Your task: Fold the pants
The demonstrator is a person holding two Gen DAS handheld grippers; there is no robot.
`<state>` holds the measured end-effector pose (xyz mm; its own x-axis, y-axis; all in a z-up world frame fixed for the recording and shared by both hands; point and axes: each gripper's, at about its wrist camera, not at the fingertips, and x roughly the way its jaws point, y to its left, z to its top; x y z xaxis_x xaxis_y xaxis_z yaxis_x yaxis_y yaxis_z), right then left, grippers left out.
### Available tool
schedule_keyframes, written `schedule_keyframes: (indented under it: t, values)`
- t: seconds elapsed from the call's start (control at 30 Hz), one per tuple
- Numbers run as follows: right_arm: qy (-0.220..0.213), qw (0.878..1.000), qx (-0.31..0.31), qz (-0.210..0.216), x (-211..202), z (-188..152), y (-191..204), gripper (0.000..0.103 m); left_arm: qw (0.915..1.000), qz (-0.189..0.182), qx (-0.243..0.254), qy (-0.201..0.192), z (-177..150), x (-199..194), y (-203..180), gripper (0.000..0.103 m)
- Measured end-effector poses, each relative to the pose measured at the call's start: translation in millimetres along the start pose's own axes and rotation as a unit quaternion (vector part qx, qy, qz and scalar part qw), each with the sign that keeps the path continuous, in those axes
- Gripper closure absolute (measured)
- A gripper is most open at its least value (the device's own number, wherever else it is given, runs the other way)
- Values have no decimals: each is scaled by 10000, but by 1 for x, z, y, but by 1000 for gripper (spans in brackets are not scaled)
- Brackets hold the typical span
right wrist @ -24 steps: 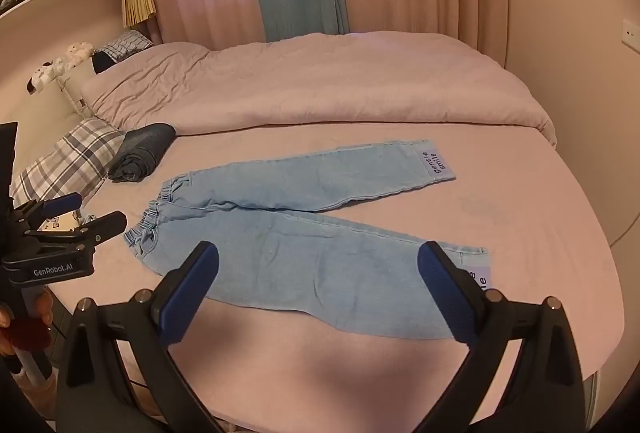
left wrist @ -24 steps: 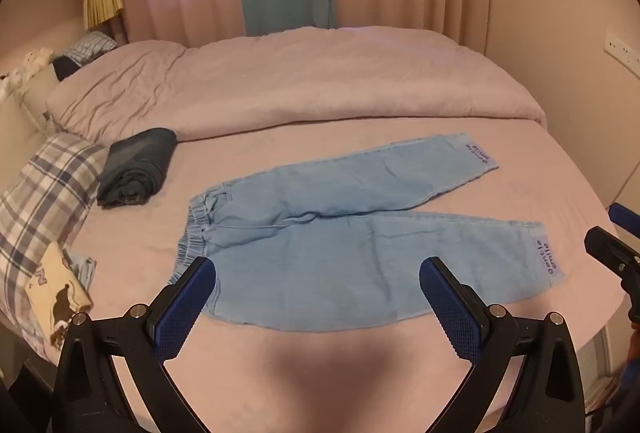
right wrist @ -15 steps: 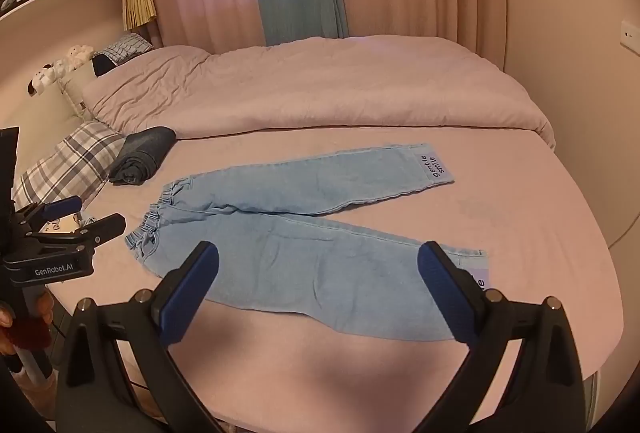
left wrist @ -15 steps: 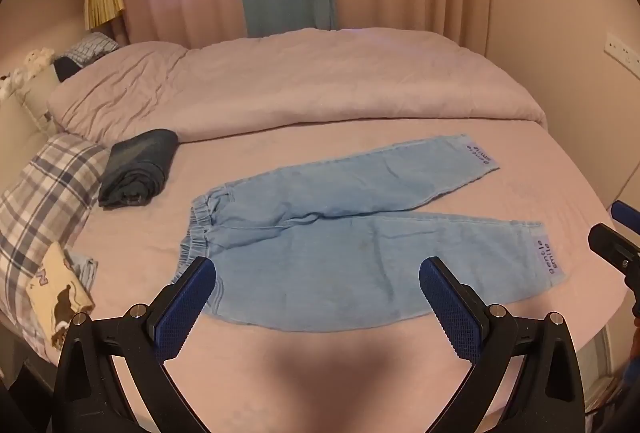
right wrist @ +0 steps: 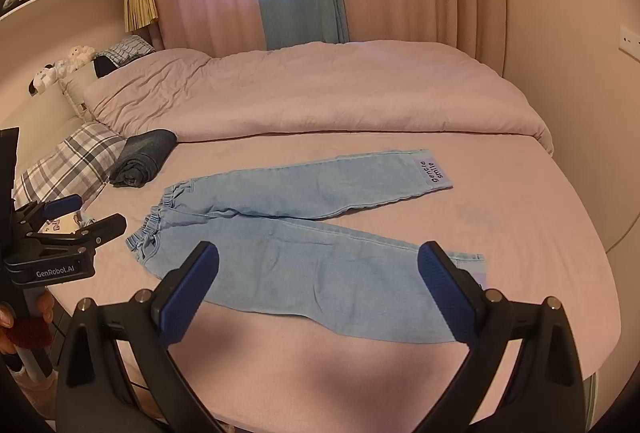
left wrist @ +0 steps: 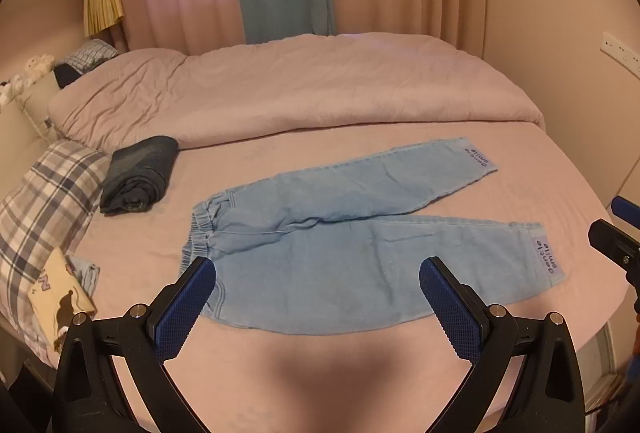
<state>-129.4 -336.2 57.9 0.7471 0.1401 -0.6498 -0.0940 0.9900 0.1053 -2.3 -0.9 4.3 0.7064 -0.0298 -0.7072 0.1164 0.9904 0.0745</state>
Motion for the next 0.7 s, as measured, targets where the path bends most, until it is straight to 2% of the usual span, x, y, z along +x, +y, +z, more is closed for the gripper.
schedule_keyframes:
  t: [0.7]
  values:
    - [-38,10000,-20,-5,-2,-4,2,2,10000,0,23,-12,2,-1,-2,1]
